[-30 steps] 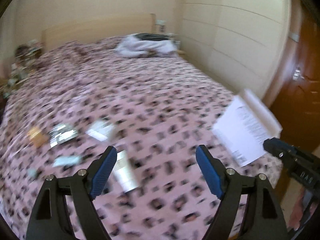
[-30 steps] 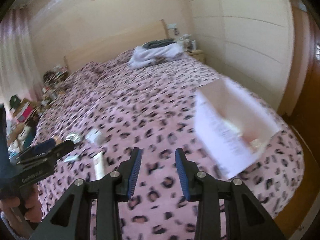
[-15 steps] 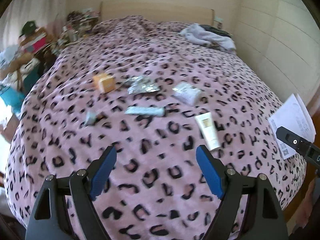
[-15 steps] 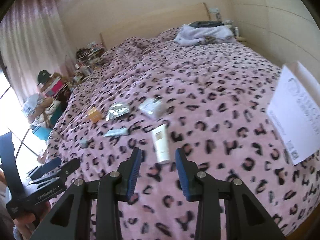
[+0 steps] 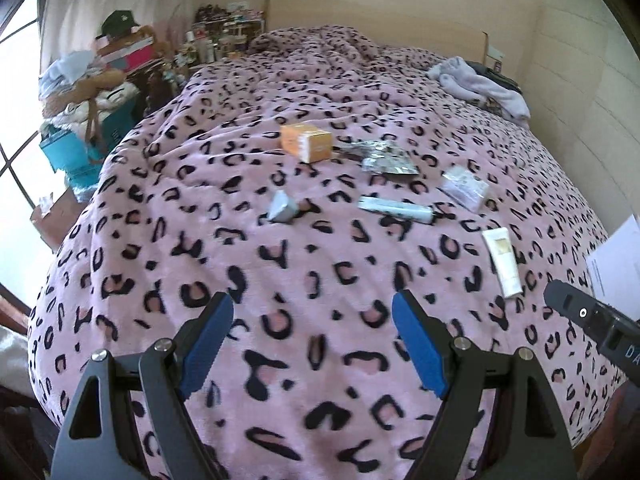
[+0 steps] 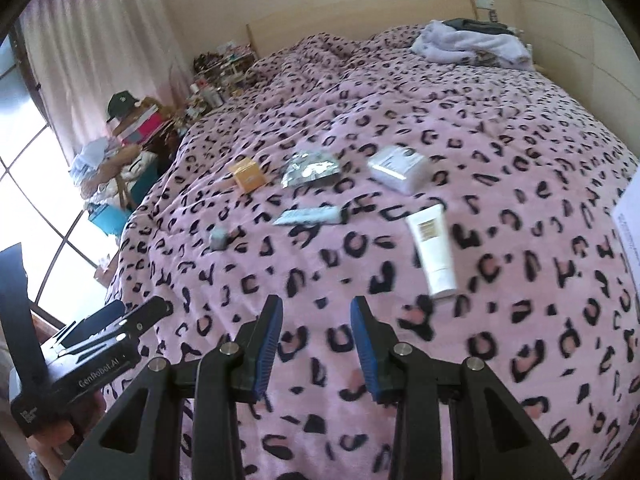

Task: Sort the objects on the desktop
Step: 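Move both tools back over the items on the bed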

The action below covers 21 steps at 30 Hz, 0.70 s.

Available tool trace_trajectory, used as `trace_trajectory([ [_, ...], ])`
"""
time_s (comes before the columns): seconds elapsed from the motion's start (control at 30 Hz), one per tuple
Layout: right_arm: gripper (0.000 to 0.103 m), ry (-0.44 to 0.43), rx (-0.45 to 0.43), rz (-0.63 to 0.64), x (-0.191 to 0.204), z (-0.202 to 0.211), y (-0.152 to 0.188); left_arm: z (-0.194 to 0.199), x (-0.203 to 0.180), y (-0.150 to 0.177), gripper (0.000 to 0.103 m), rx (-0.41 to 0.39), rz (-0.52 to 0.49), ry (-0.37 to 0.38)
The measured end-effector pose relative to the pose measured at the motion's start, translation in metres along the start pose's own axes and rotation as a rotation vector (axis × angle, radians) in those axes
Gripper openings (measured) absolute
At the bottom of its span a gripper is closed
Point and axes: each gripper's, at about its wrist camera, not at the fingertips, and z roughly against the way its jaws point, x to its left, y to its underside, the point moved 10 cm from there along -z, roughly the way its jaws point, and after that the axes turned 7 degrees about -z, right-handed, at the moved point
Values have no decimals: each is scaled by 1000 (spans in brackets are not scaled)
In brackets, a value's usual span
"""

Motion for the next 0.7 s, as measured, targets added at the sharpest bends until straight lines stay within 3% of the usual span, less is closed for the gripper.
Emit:
trace_trajectory([
  [0.47,36,6,34,50,30,-27,1,-14,27,-1,83,3,26,-9],
  [0.7,36,27,79,109,30,-69,-5,-69,38,-21,86,53,23,-26],
])
